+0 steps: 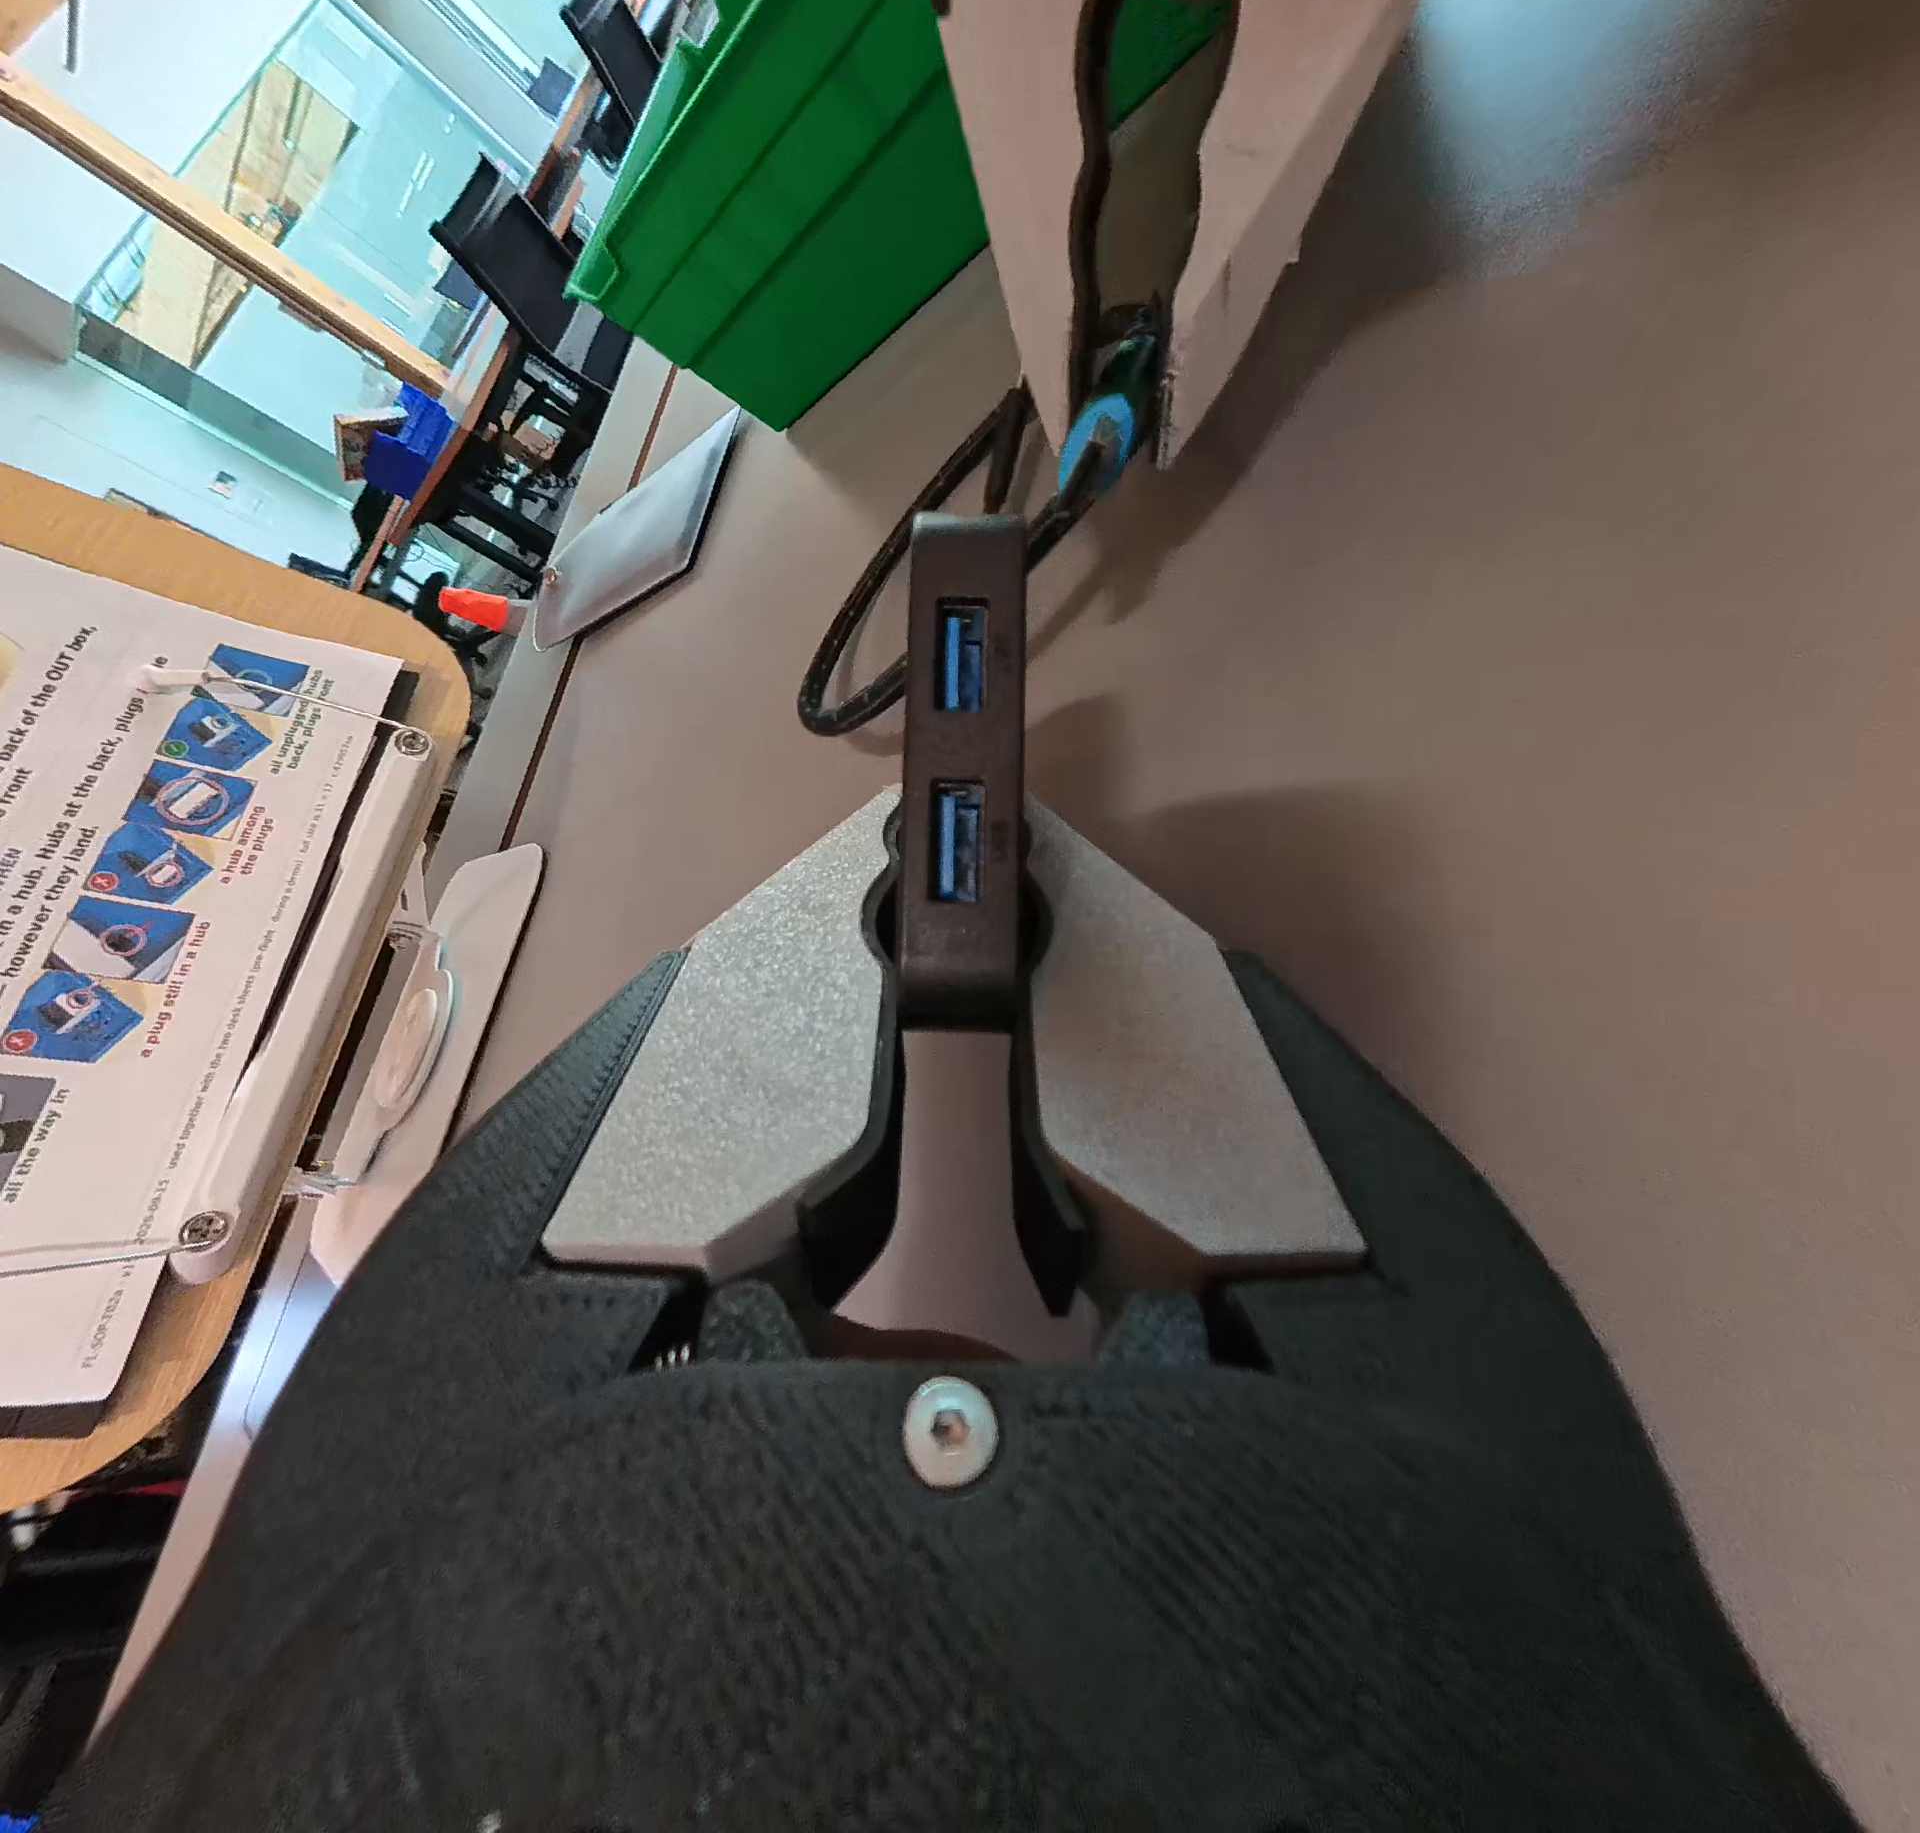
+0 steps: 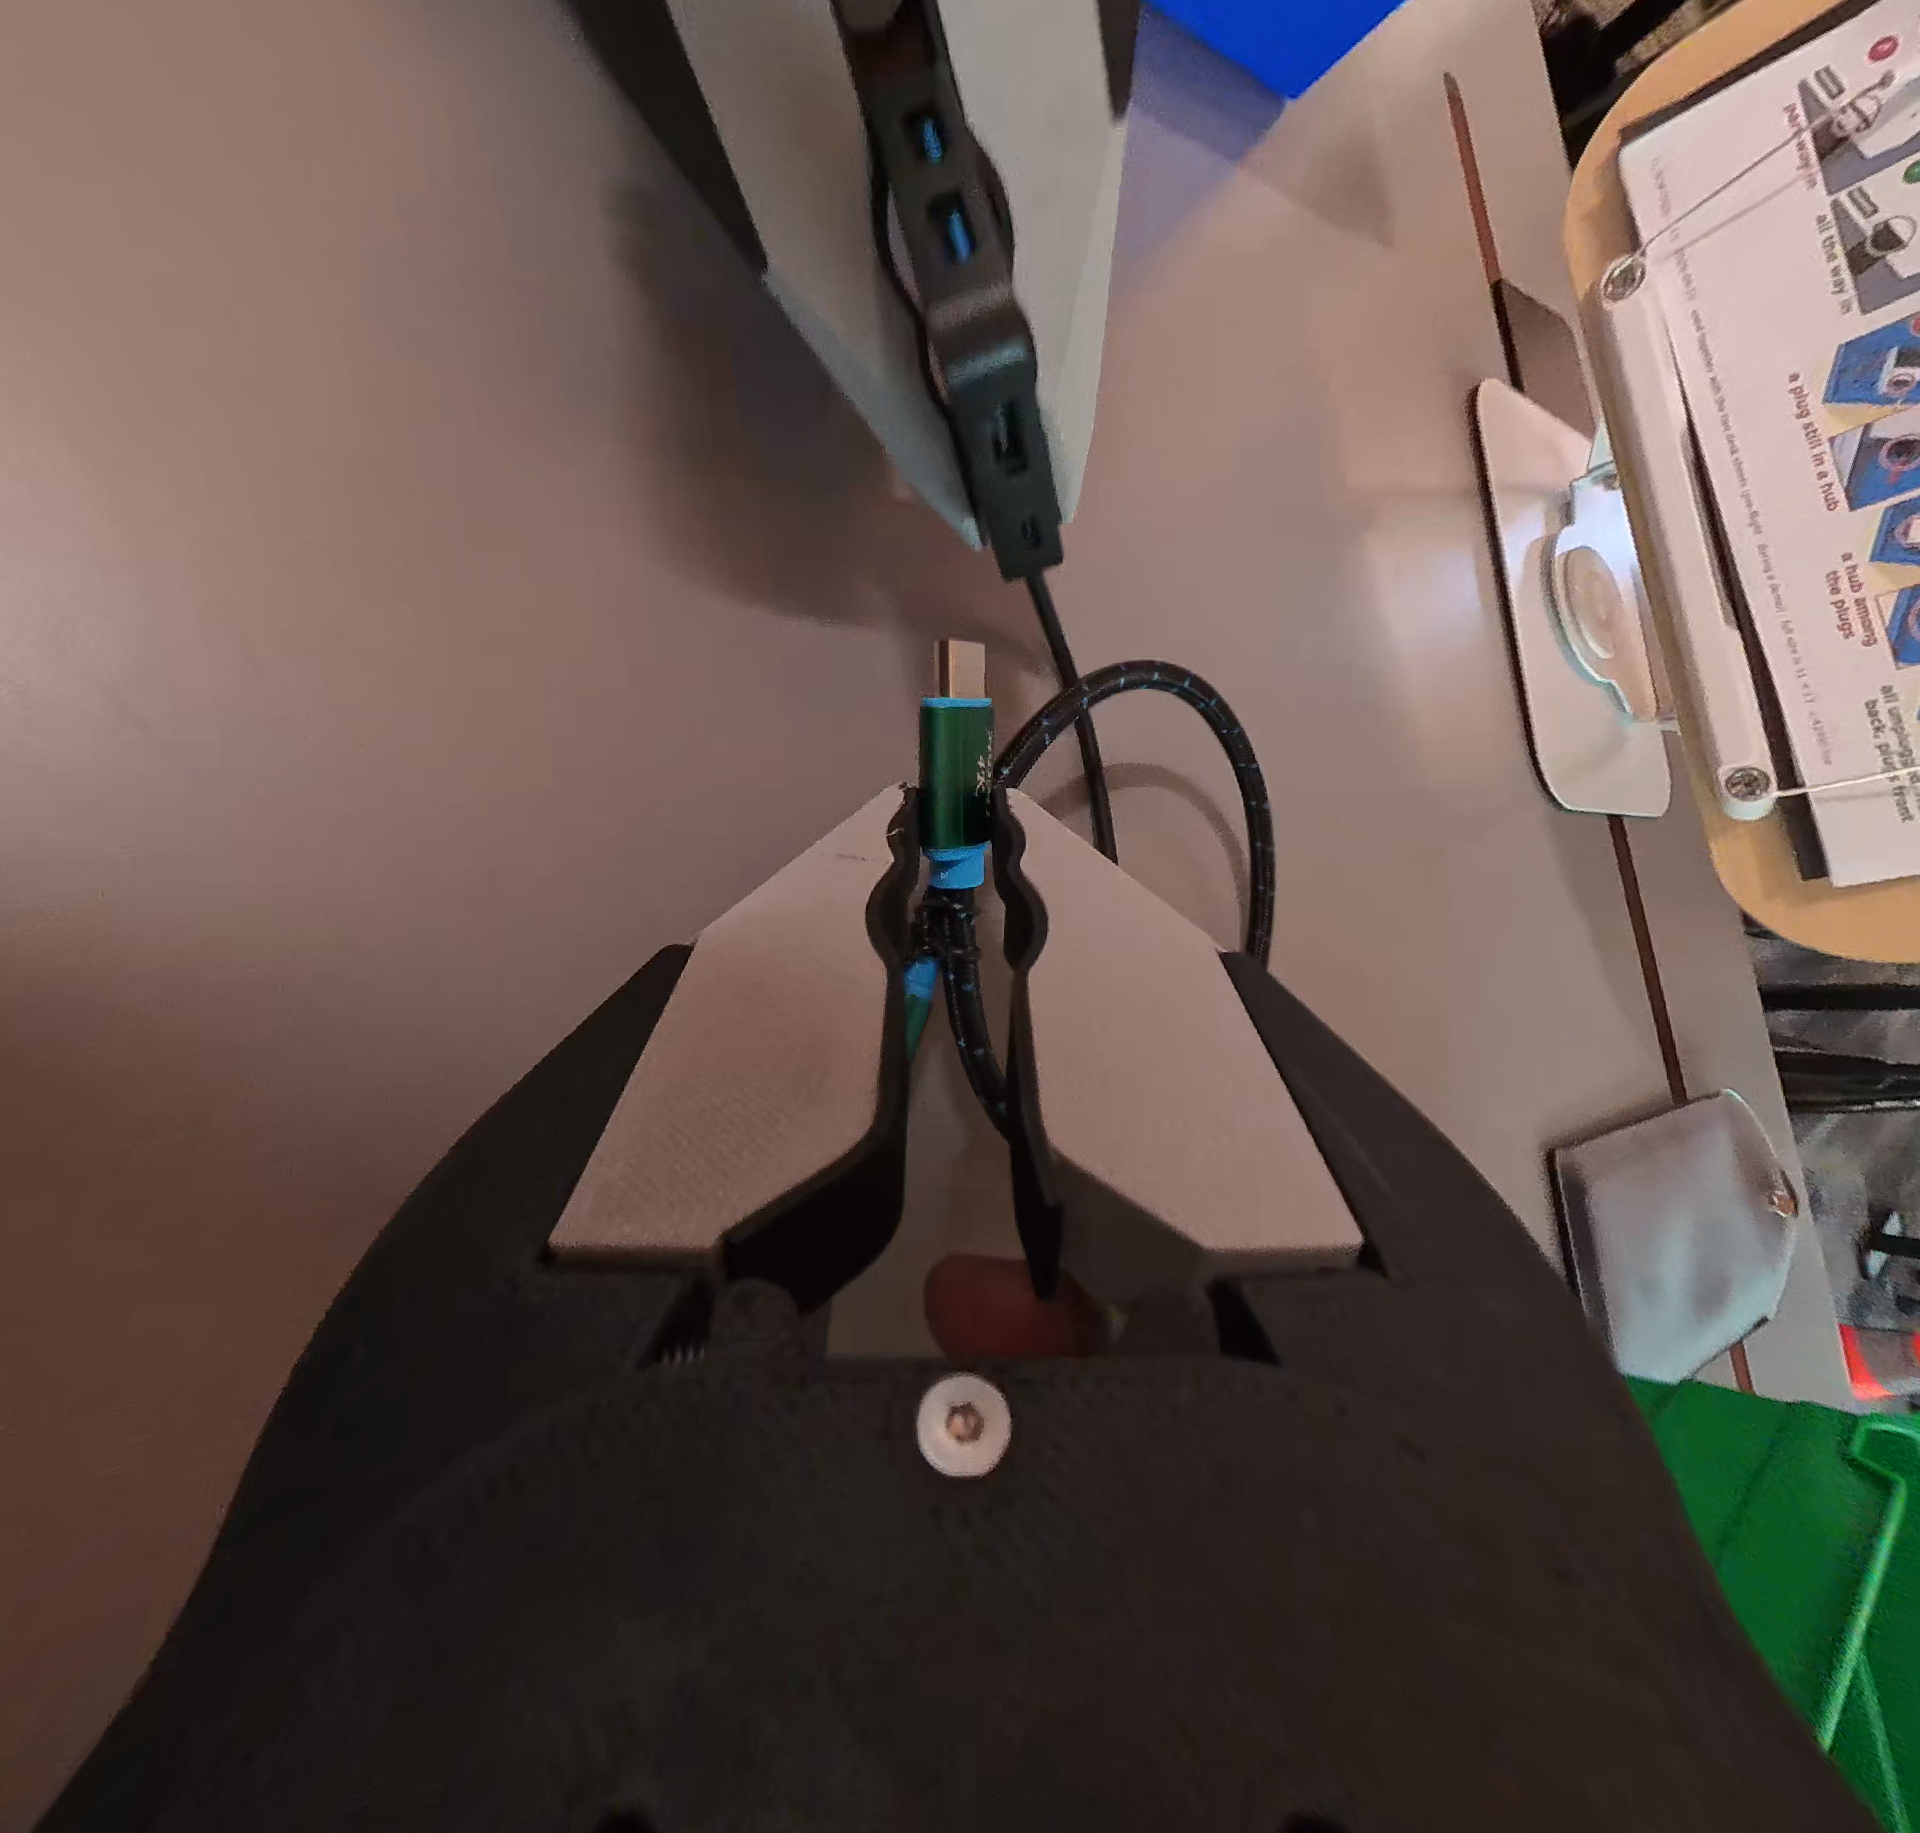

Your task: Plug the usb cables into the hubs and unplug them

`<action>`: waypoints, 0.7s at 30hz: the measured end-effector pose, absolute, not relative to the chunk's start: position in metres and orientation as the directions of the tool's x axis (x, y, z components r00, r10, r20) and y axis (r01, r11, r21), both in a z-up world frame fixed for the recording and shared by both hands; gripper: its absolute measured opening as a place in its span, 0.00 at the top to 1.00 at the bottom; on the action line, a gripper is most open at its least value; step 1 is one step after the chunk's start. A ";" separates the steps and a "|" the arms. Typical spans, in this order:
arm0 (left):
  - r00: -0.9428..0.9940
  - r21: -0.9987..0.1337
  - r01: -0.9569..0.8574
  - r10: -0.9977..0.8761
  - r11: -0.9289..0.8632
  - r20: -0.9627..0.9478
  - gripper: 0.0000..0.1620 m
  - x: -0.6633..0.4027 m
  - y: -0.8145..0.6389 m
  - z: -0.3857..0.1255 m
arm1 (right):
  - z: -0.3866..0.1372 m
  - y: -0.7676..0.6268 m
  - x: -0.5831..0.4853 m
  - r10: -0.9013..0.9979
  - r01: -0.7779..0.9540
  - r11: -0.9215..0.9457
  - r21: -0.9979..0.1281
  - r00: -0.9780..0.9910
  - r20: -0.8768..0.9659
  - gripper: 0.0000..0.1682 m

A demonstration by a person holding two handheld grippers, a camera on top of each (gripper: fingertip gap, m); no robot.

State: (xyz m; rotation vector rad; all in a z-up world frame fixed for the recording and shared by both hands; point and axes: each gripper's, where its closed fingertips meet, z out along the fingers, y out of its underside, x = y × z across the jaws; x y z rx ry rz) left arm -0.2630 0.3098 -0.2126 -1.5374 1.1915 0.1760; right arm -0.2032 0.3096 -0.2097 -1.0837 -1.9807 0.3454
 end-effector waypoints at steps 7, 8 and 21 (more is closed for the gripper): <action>0.472 -0.646 -0.749 -0.565 0.147 -0.677 0.92 -0.261 0.310 -0.212 | -0.215 0.321 -0.210 0.820 0.589 0.543 -0.598 -0.220 0.528 0.94; 0.478 -0.655 -0.740 -0.565 0.153 -0.673 0.92 -0.260 0.310 -0.210 | -0.222 0.324 -0.209 0.811 0.610 0.550 -0.571 -0.227 0.538 0.94; 0.470 -0.674 -0.716 -0.589 0.183 -0.658 0.92 -0.253 0.304 -0.207 | -0.179 0.293 -0.231 0.813 0.373 0.583 -0.722 -0.251 0.526 0.86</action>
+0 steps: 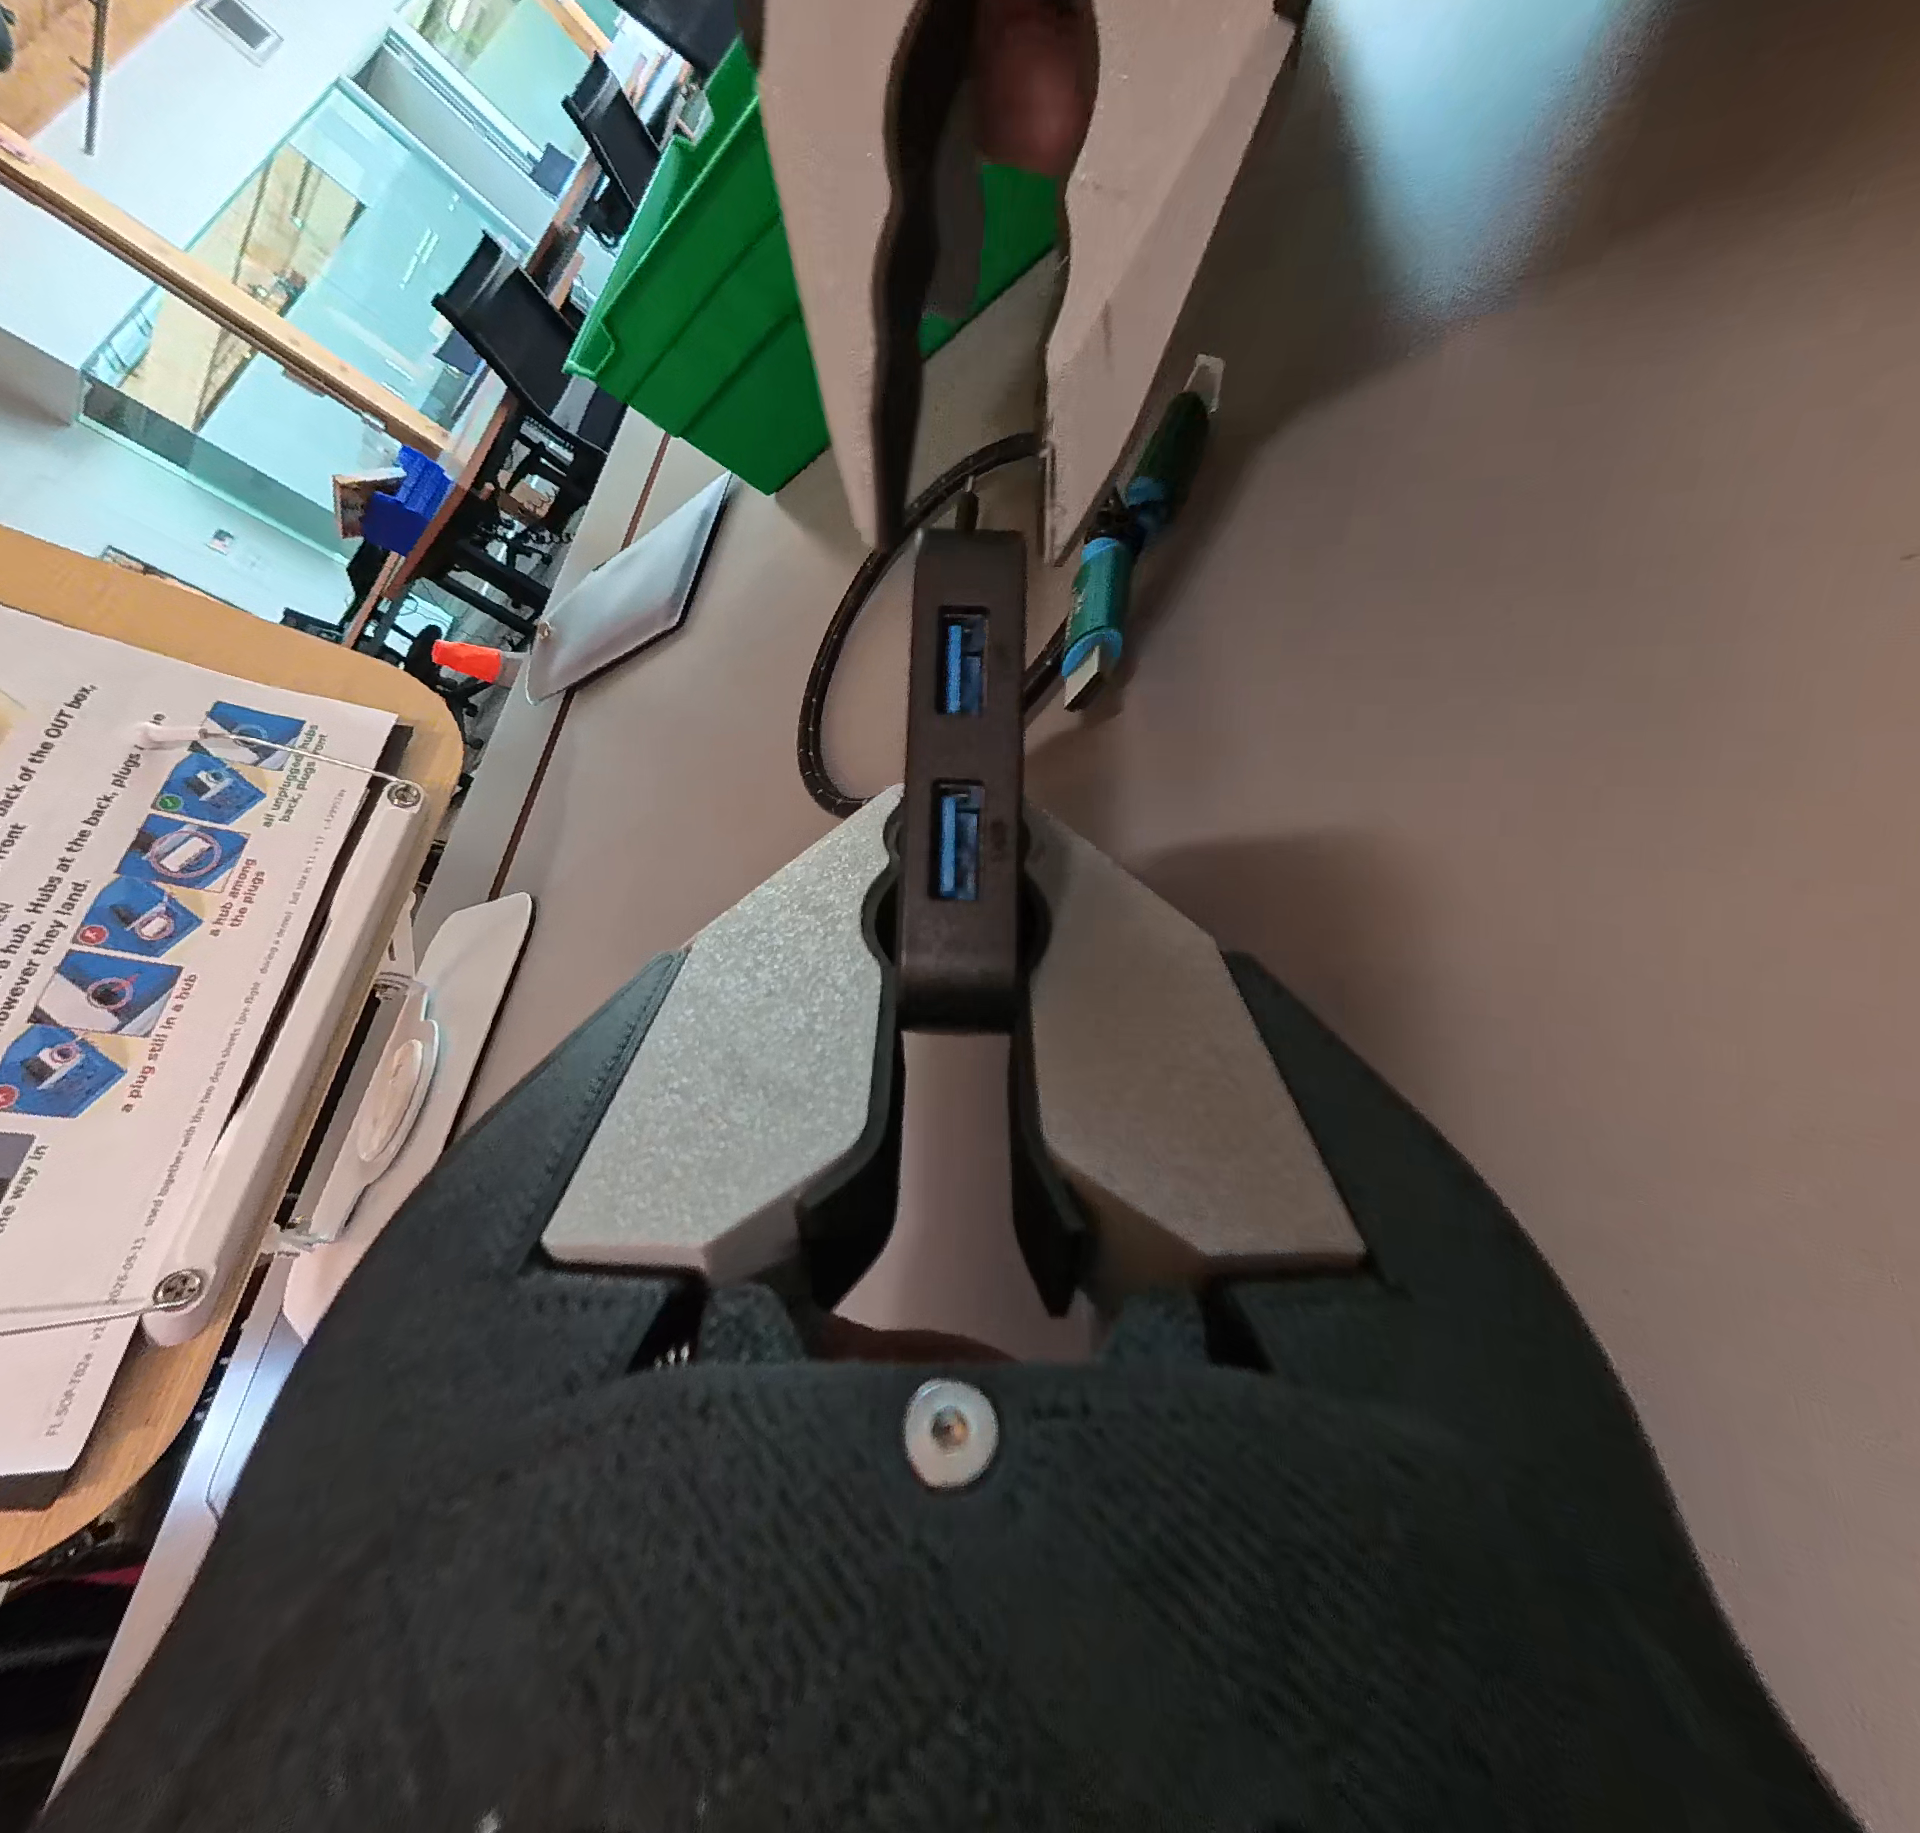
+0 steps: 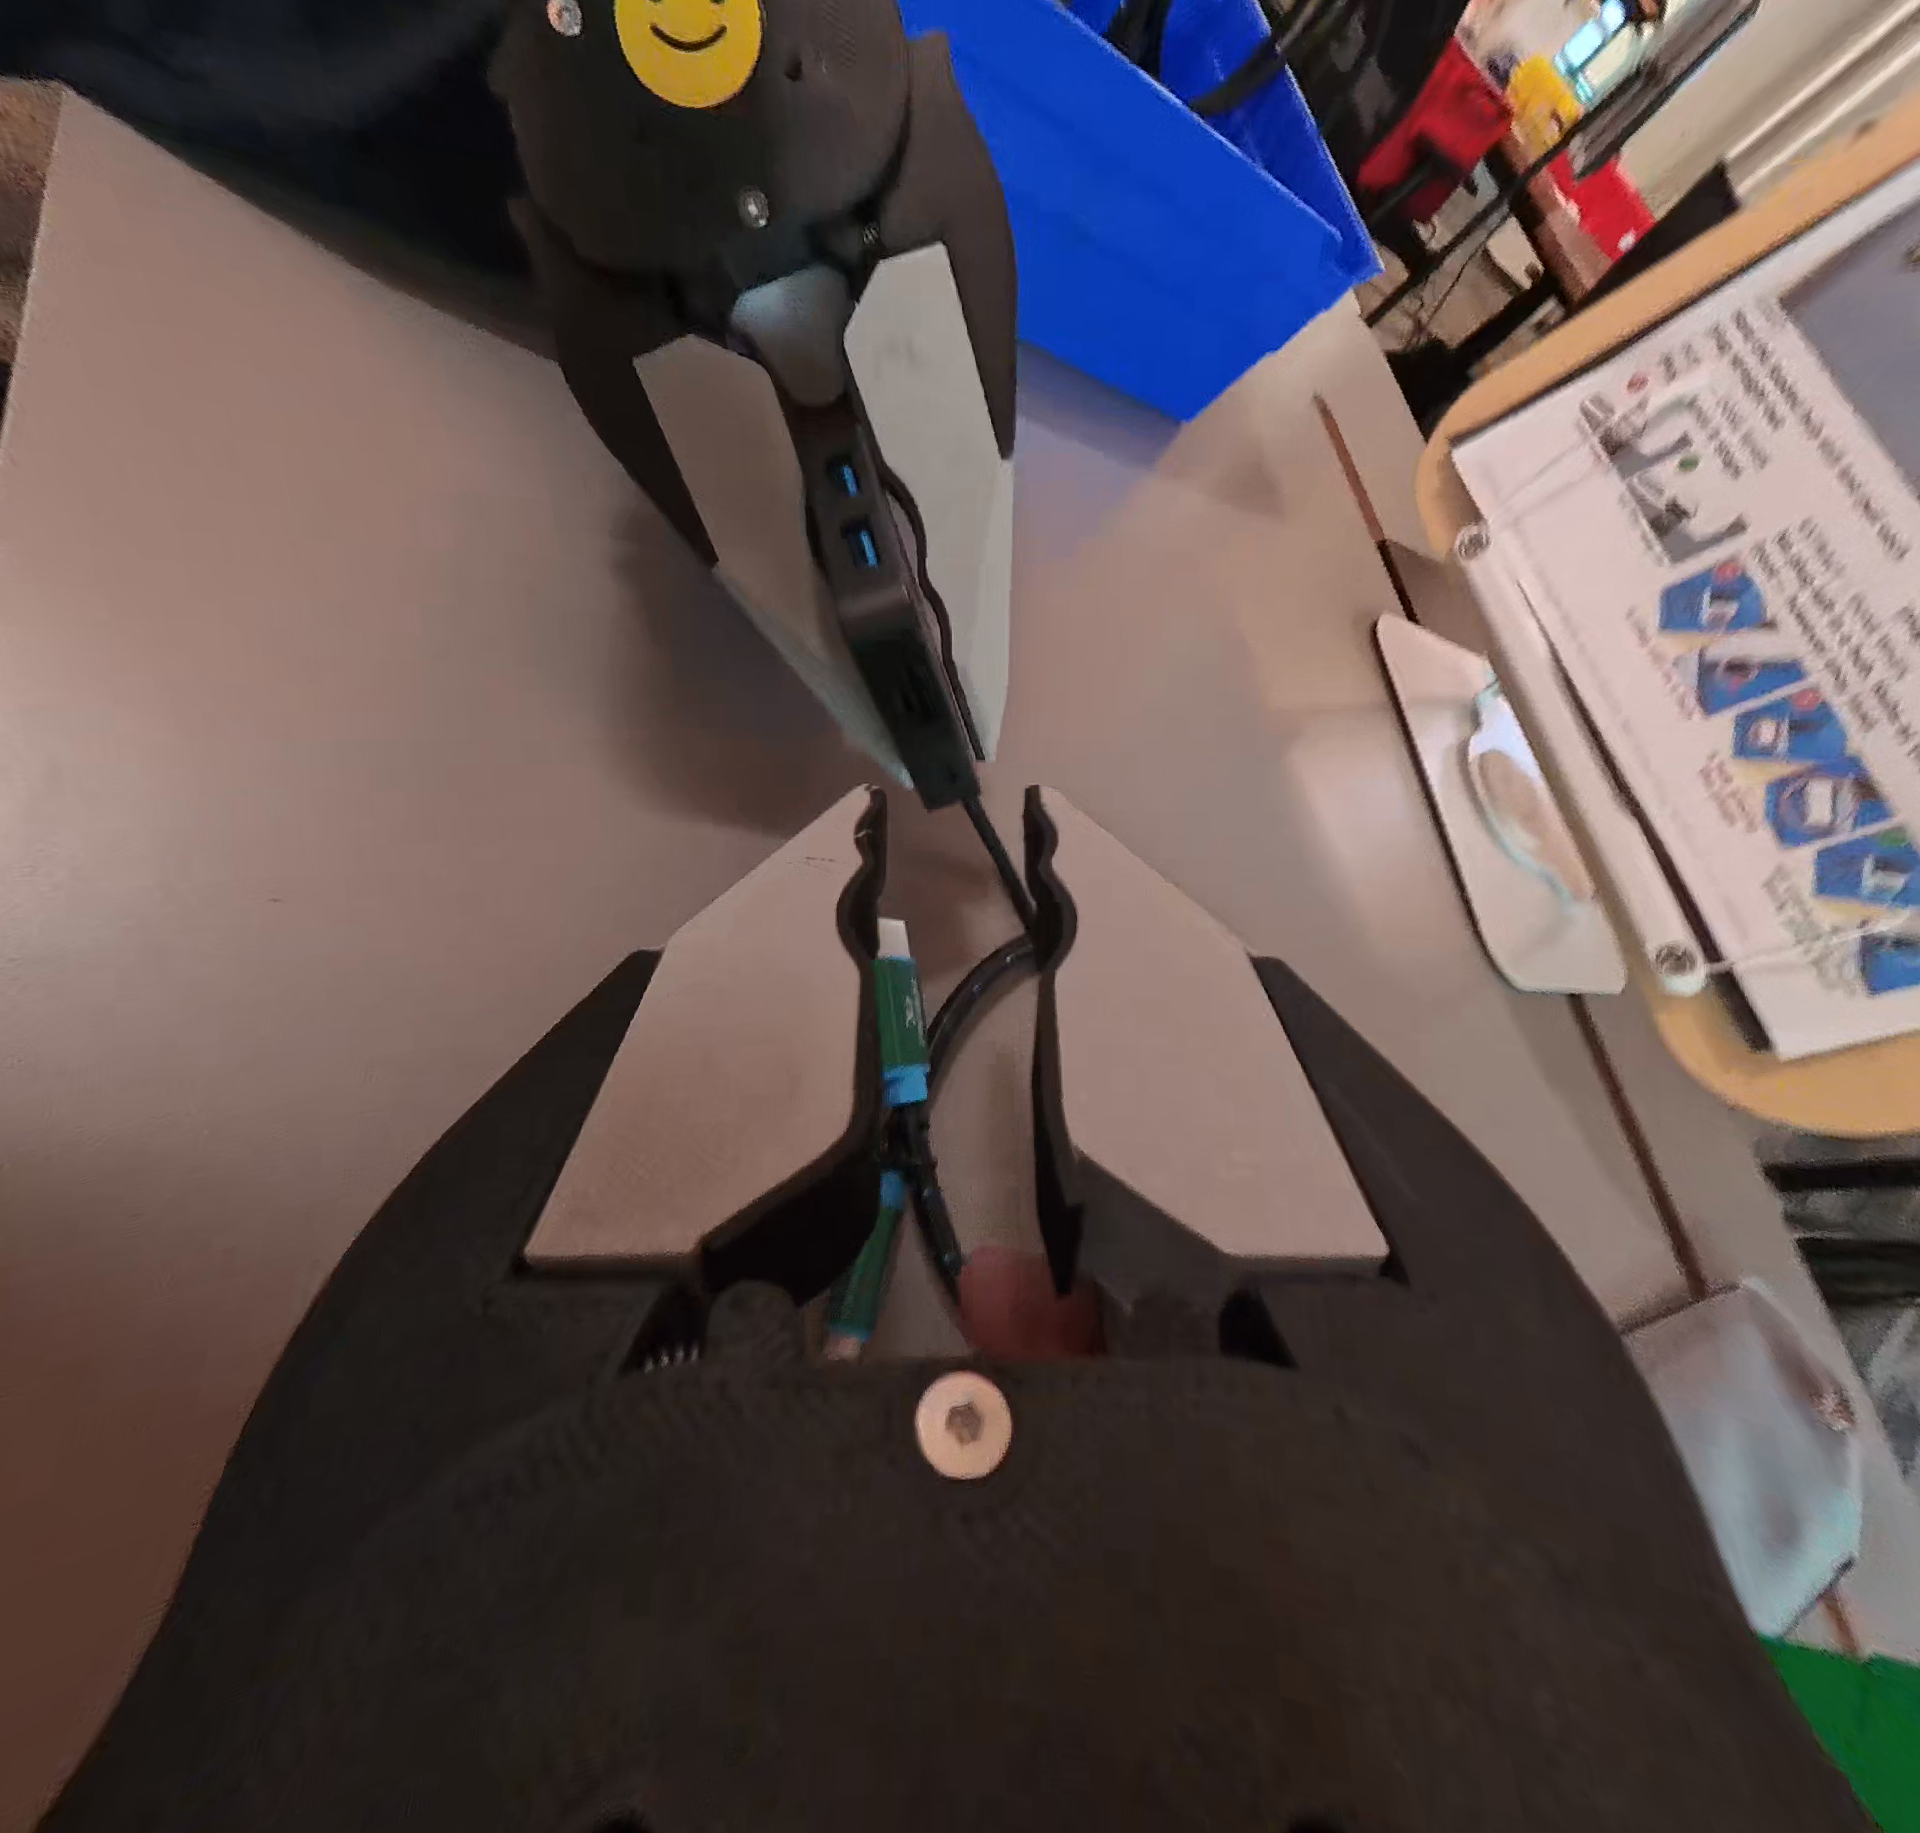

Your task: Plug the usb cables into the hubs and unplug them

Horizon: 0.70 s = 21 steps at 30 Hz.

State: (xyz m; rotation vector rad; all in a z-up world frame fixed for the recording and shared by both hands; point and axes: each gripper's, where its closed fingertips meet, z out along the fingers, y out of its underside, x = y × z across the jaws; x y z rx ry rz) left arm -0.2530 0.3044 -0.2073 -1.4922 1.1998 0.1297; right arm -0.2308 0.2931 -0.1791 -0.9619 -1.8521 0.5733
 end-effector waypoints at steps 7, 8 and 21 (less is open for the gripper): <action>0.456 -0.671 -0.718 -0.605 0.183 -0.653 0.92 -0.250 0.302 -0.210 | -0.188 0.278 -0.252 0.725 0.345 0.689 -0.637 -0.329 0.606 0.93; 0.458 -0.669 -0.722 -0.601 0.180 -0.655 0.92 -0.251 0.302 -0.210 | -0.189 0.279 -0.252 0.714 0.345 0.700 -0.625 -0.331 0.616 0.93; 0.454 -0.696 -0.660 -0.588 0.282 -0.669 0.93 -0.240 0.288 -0.188 | -0.186 0.281 -0.248 0.756 0.349 0.654 -0.671 -0.324 0.569 0.93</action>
